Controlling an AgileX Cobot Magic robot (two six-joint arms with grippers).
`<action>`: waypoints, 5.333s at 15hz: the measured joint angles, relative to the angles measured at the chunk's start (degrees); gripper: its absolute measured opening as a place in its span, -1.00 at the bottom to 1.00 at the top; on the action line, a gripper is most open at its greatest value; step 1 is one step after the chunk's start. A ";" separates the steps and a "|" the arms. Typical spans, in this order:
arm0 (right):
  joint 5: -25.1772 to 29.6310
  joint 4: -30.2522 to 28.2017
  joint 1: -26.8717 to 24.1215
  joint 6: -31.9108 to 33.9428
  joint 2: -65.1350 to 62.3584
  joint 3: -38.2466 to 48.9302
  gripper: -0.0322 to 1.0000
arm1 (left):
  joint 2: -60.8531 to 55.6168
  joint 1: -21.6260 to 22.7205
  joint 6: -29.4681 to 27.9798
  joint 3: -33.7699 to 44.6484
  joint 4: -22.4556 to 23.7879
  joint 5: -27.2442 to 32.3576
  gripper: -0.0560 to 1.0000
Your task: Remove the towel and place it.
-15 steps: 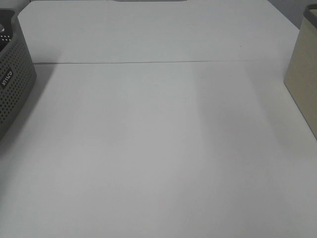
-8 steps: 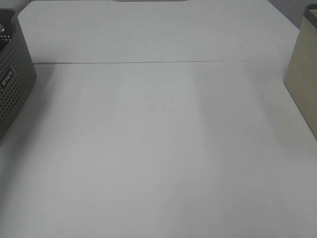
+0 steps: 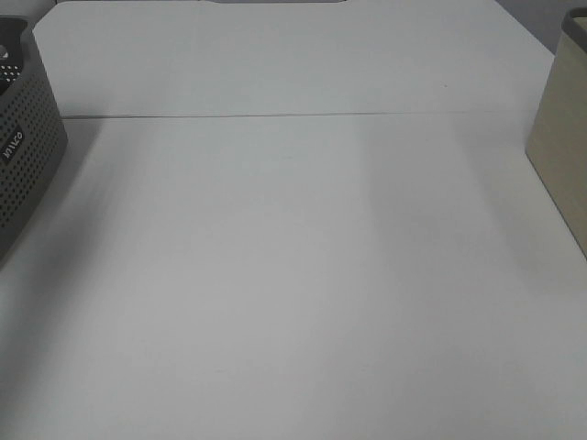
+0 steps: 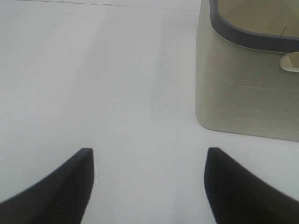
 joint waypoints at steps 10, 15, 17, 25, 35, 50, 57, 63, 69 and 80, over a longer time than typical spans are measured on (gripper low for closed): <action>-0.40 2.41 0.00 -2.75 2.69 -0.34 0.34 | -4.30 -0.86 8.77 -0.11 -38.90 -0.80 -0.89; -12.72 22.12 0.00 -19.71 18.79 -1.32 0.34 | -3.15 -13.81 12.20 -0.11 -33.35 -1.83 -0.89; -16.96 40.28 0.00 -38.56 31.86 -1.32 0.34 | -0.97 -21.14 12.43 -0.11 -26.18 -4.93 -0.89; -14.78 70.42 0.00 -82.74 65.60 -7.96 0.34 | 2.41 -31.28 12.72 -0.11 -23.78 -8.31 -0.89; -13.87 79.64 16.62 -93.05 88.35 -22.86 0.60 | 7.05 -41.37 12.83 -0.11 -23.89 -15.58 -0.89; -13.58 77.58 19.88 -93.05 93.56 -25.32 -0.85 | 7.16 -41.37 12.83 -0.11 -21.60 -16.27 -0.89; -17.02 76.83 19.88 -82.22 93.33 -25.32 -0.92 | 7.22 -41.37 12.83 -0.11 -20.80 -15.47 -0.89; -14.15 37.82 19.88 -31.05 89.73 -42.57 -0.92 | 9.45 -40.91 12.83 -0.11 -14.44 -18.22 -0.89; -3.32 5.79 19.88 -8.82 89.90 -67.49 -0.92 | 12.83 -40.79 12.83 -0.11 -13.41 -35.35 -0.89; -39.13 -11.86 19.88 -6.65 93.33 -78.78 -0.92 | 19.19 -36.33 12.83 -0.11 -13.46 -81.76 -0.89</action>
